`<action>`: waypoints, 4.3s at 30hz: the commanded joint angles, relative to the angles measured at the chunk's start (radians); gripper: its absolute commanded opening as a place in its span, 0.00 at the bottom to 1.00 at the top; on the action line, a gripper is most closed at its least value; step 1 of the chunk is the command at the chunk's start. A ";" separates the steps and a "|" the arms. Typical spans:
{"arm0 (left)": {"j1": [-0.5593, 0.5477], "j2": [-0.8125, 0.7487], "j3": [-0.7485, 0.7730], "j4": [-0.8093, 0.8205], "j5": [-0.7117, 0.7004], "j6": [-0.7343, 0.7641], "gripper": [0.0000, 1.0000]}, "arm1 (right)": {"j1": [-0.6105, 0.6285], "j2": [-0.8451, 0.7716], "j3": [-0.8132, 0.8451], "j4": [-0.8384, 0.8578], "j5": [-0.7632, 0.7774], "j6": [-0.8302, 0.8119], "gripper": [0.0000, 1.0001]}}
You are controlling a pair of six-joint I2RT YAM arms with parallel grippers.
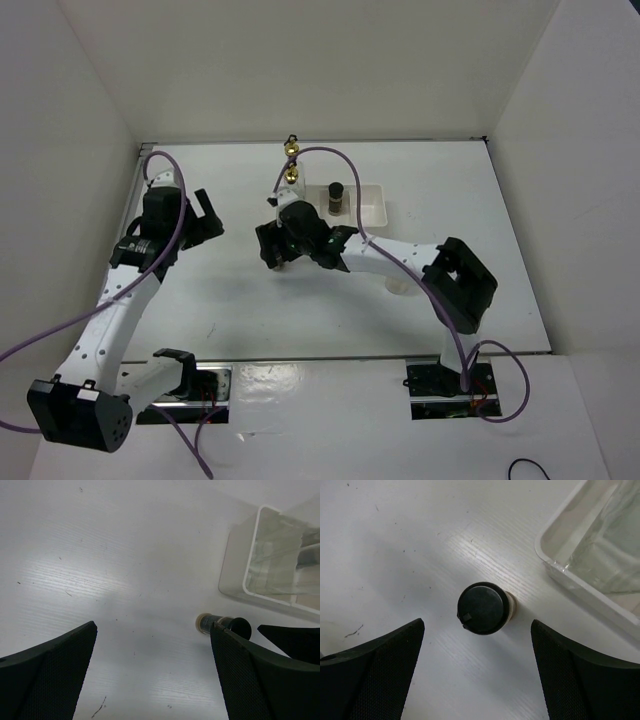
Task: Organize the condiment bottles
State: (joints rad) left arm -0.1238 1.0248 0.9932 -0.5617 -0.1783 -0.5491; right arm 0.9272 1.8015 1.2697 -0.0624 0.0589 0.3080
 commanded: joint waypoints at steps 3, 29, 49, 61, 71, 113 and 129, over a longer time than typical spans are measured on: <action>0.010 -0.025 -0.007 0.008 -0.016 0.017 1.00 | 0.007 0.048 0.095 -0.011 0.104 -0.017 0.91; 0.010 -0.025 -0.016 0.008 -0.053 0.026 1.00 | 0.007 0.113 0.157 -0.072 0.084 0.003 0.29; 0.010 -0.025 -0.025 0.017 -0.055 0.026 1.00 | -0.095 -0.519 -0.112 -0.271 0.400 0.079 0.15; 0.047 -0.025 -0.025 0.046 -0.036 0.015 1.00 | -0.363 -0.223 0.068 -0.113 0.302 0.005 0.13; 0.098 -0.015 -0.034 0.077 -0.027 0.015 1.00 | -0.372 -0.067 0.146 -0.079 0.248 0.014 0.13; 0.107 0.052 -0.044 0.123 -0.018 0.025 1.00 | -0.332 -0.273 0.142 -0.284 0.358 0.039 0.97; 0.107 0.127 -0.022 0.154 0.066 0.025 1.00 | -0.350 -0.838 -0.441 -0.456 0.464 0.442 0.97</action>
State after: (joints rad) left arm -0.0219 1.1442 0.9524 -0.4408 -0.1379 -0.5453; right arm 0.5816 1.0111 0.8471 -0.4961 0.4847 0.6388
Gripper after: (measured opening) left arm 0.998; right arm 0.973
